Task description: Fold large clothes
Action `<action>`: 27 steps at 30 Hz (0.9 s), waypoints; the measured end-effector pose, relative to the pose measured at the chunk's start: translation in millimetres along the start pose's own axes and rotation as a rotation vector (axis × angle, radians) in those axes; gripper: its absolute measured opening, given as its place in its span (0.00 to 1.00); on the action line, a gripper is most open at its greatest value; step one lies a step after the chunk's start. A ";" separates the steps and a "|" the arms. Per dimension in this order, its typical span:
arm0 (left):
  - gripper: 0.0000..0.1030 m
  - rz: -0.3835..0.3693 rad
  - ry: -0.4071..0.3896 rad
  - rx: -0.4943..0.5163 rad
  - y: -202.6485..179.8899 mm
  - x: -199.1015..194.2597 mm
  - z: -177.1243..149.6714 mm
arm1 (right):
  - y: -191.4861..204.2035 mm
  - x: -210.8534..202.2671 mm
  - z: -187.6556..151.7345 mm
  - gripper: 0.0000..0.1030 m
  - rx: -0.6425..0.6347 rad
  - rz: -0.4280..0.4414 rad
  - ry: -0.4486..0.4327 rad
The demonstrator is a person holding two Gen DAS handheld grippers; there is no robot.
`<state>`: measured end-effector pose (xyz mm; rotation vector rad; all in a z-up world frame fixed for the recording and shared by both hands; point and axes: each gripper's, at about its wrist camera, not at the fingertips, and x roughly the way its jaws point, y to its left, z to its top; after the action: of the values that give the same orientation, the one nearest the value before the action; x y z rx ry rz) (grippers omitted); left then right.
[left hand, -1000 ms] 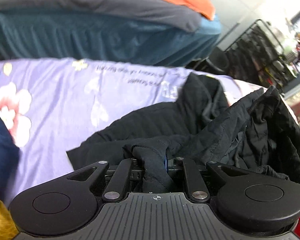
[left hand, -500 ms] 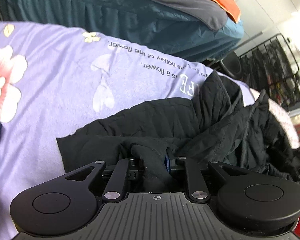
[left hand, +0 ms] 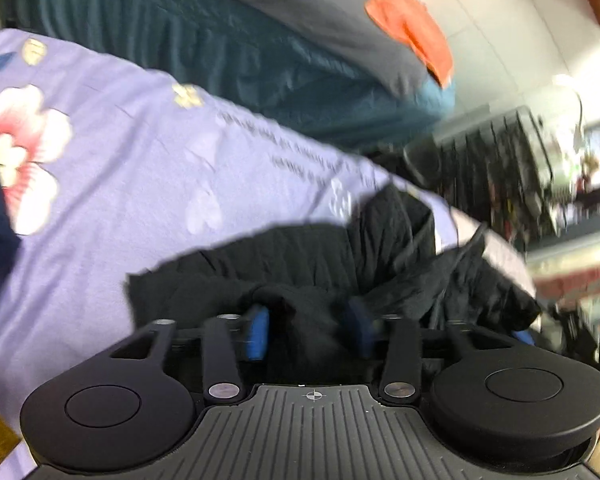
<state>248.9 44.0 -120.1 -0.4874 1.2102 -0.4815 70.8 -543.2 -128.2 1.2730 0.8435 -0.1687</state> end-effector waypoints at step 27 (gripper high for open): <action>1.00 0.224 -0.020 0.473 -61.9 -31.5 -164.1 | 179.3 46.9 -193.7 0.24 -1.559 0.009 0.444</action>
<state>77.7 -3.0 -105.1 0.0476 1.0708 -0.5472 112.7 -297.7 -29.0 -0.1873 0.9714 0.7030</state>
